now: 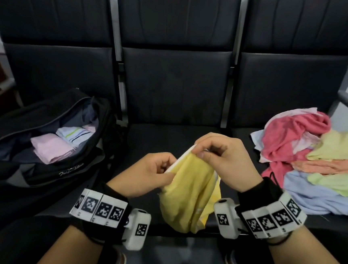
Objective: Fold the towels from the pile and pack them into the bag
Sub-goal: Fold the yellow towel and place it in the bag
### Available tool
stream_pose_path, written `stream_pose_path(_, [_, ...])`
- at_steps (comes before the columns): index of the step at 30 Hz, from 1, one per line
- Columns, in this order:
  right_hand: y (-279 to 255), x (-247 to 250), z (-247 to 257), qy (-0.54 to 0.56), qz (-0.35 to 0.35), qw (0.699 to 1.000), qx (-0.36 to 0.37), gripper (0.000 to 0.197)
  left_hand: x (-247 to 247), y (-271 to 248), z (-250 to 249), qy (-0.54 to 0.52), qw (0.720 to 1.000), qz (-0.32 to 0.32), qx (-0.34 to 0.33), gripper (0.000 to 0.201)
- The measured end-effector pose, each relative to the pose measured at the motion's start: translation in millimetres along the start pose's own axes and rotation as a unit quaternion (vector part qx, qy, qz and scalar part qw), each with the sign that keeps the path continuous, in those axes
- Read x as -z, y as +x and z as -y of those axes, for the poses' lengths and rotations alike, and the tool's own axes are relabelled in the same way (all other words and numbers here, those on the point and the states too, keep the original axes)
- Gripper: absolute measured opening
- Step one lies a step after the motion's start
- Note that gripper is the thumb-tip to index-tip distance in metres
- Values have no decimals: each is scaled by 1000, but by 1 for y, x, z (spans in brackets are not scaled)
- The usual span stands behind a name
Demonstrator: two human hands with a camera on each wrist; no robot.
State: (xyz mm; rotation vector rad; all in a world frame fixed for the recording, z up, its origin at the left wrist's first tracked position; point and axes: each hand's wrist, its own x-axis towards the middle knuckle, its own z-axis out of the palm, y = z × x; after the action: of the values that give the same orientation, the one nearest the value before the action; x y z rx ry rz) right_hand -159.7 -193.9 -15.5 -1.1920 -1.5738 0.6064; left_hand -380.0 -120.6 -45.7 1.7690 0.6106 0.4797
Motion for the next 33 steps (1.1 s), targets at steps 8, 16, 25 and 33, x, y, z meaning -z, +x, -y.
stream_pose_path(8, [1,7,5,9,-41,999,18,30,15,8,11,206,971,-123,1,25])
stream_pose_path(16, [6,25,0,-60,-148,986,38,32,58,-10,11,333,921,-204,19,26])
stream_pose_path(25, [10,44,-12,-74,-262,962,-3,26,107,-51,17,350,901,-248,71,16])
stream_pose_path(33, [6,36,-27,-85,-261,961,-27,29,111,-55,35,278,892,-336,116,29])
